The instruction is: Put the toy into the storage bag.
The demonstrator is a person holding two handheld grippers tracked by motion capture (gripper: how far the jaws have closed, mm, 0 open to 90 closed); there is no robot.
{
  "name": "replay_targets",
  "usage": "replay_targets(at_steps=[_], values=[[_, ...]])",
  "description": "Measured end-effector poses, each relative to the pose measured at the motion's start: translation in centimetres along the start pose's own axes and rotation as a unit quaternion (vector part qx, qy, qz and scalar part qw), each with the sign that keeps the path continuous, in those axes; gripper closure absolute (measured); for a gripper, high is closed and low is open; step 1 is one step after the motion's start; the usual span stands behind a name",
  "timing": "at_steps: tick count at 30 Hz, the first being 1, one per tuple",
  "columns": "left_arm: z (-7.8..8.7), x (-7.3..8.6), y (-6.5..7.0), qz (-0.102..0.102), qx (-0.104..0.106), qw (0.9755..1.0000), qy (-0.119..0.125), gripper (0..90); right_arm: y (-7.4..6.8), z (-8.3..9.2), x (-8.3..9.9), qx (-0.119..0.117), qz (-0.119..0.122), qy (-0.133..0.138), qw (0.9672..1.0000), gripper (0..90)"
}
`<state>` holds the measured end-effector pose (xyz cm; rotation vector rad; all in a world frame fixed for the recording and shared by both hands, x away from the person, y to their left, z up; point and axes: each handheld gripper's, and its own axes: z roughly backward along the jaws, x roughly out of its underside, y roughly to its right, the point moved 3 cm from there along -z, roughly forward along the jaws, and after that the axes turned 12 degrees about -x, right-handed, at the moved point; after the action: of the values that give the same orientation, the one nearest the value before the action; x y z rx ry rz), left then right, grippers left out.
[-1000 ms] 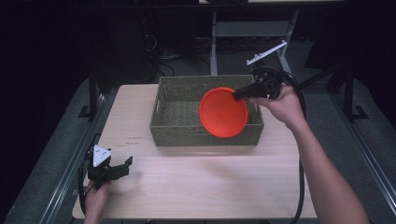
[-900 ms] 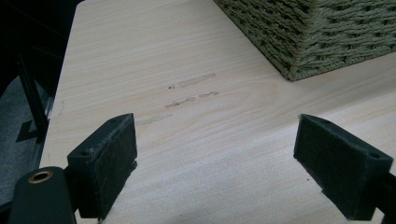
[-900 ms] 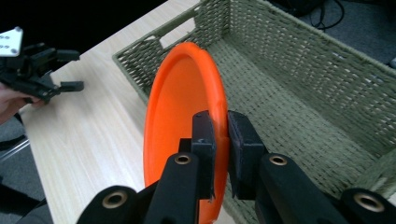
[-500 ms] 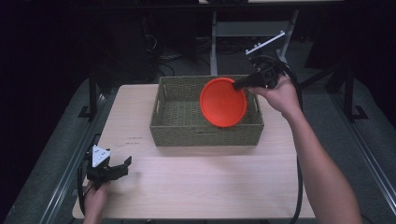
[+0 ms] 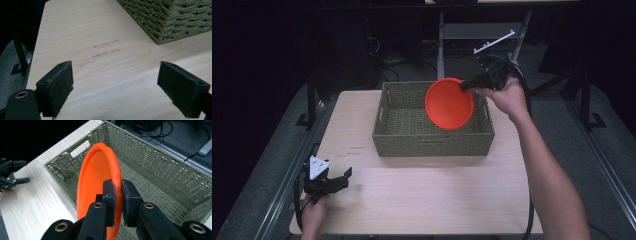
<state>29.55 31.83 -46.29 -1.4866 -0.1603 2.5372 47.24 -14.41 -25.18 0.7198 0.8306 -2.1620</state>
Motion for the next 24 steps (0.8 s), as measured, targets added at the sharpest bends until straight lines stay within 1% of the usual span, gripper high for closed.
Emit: replay_targets(at_steps=[1,2,3,6,8,11,12,18,21,24], values=[[0.0,0.0,0.0,-0.001,0.0,1.0,-0.001,12.8,0.1,-0.1,0.0,0.001,-0.002,-0.001,1.0,81.8],[0.0,0.0,0.0,-0.001,0.0,1.0,0.0,12.8,0.6,-0.3,0.0,0.005,-0.006,-0.001,1.0,81.8],[0.1,0.0,0.0,-0.001,0.001,1.0,0.001,12.8,0.6,-0.3,0.0,0.005,-0.006,-0.001,1.0,81.8],[0.1,0.0,0.0,-0.004,0.0,1.0,0.001,12.8,1.3,-0.7,0.2,0.01,-0.016,-0.001,0.9998,81.8],[0.2,0.1,0.1,0.001,0.0,1.0,0.001,12.8,1.9,-1.1,0.2,0.016,-0.023,-0.001,0.9996,81.8],[0.2,0.0,0.1,0.002,0.0,1.0,0.002,12.8,2.6,-1.5,0.3,0.024,-0.026,-0.004,0.9994,81.8],[0.2,0.0,0.1,-0.001,0.0,1.0,0.002,12.8,2.8,-1.7,0.3,0.028,-0.031,-0.004,0.9991,81.8],[0.2,0.0,0.1,-0.007,0.0,1.0,0.0,12.8,3.2,-2.4,0.3,0.033,-0.034,-0.013,0.9988,81.8],[0.3,0.1,0.1,-0.006,0.0,1.0,0.001,12.8,3.5,-2.9,0.3,0.03,-0.033,-0.009,0.999,81.8],[0.4,0.1,0.1,-0.01,0.001,1.0,0.001,12.8,3.7,-3.3,0.6,0.03,-0.043,-0.009,0.9986,81.8]])
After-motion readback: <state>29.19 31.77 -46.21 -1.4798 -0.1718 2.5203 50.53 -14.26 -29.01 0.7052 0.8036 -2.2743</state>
